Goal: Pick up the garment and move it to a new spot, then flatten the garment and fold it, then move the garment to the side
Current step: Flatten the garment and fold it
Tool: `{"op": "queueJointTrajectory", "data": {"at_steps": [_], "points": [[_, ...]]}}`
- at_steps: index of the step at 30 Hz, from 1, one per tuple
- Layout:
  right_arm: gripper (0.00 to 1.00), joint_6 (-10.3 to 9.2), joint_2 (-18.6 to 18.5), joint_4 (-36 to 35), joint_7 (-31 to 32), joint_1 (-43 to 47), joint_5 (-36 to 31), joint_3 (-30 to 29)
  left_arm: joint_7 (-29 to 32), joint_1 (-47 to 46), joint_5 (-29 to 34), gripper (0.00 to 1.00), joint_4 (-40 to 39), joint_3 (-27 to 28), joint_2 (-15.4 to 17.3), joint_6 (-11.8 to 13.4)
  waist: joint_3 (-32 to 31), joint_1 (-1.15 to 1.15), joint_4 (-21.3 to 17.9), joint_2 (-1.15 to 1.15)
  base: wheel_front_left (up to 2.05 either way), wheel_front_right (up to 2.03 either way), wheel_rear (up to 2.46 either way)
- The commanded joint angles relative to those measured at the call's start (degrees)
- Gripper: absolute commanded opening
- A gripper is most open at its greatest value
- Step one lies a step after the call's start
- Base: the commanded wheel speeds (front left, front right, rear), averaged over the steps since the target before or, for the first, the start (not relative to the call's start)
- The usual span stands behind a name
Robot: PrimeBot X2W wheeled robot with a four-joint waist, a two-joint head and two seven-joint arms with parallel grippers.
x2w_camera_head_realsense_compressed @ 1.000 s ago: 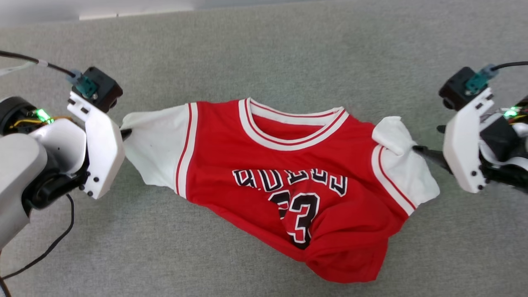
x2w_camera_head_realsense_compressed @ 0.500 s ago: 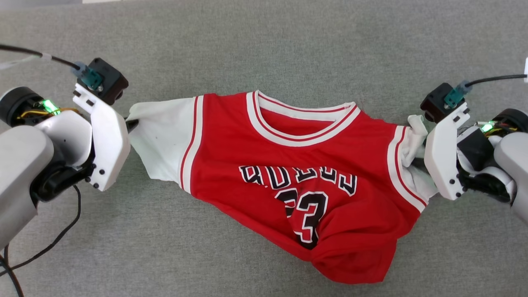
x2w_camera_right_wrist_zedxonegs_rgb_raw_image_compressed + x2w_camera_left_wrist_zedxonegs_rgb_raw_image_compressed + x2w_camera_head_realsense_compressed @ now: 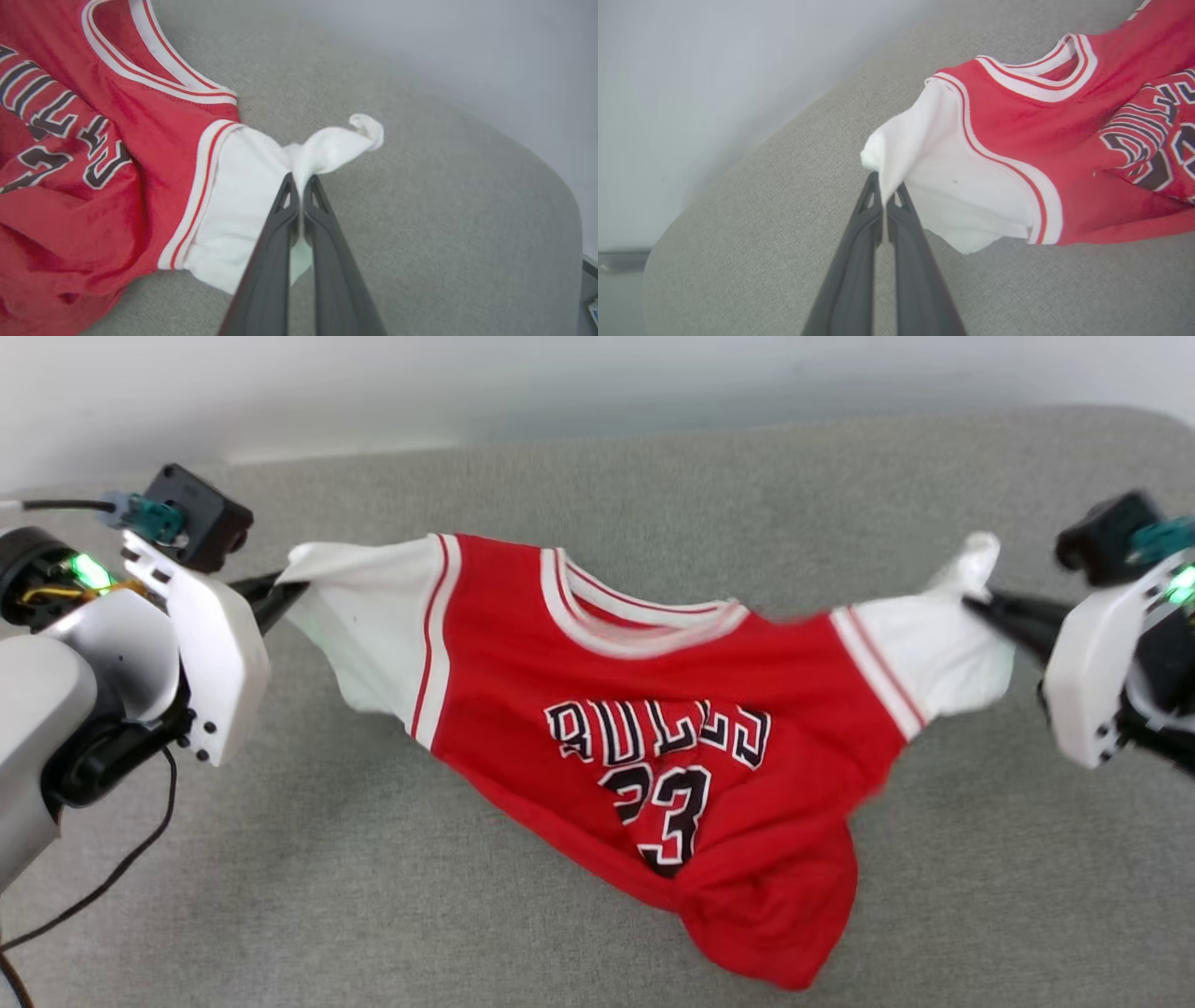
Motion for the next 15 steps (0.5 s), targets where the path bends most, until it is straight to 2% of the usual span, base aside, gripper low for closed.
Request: {"op": "queueJointTrajectory", "data": {"at_steps": [1, 9, 15], "points": [[0.0, -0.04, -1.06, -1.0, -1.81, -1.56, -0.6, -1.18, -1.53, 0.03, 0.59, 0.0, -0.7, 1.02, 0.75, 0.56, -2.3, 0.0, -0.42, 0.0, 0.0, 0.0, 0.0], [0.0, -0.04, -2.36, -2.32, -7.45, -5.54, -2.64, -8.07, -3.9, -4.34, 2.03, 0.0, -5.3, 4.22, 0.95, 2.81, -5.33, 0.0, -0.84, 0.0, 0.0, 0.0, 0.0], [0.0, -0.04, -0.24, -0.21, -7.68, -10.75, -5.79, -13.17, -4.2, -10.74, 4.64, 0.0, -5.66, 6.55, -1.61, 3.65, -3.87, 0.0, -0.5, 0.0, 0.0, 0.0, 0.0]]}}
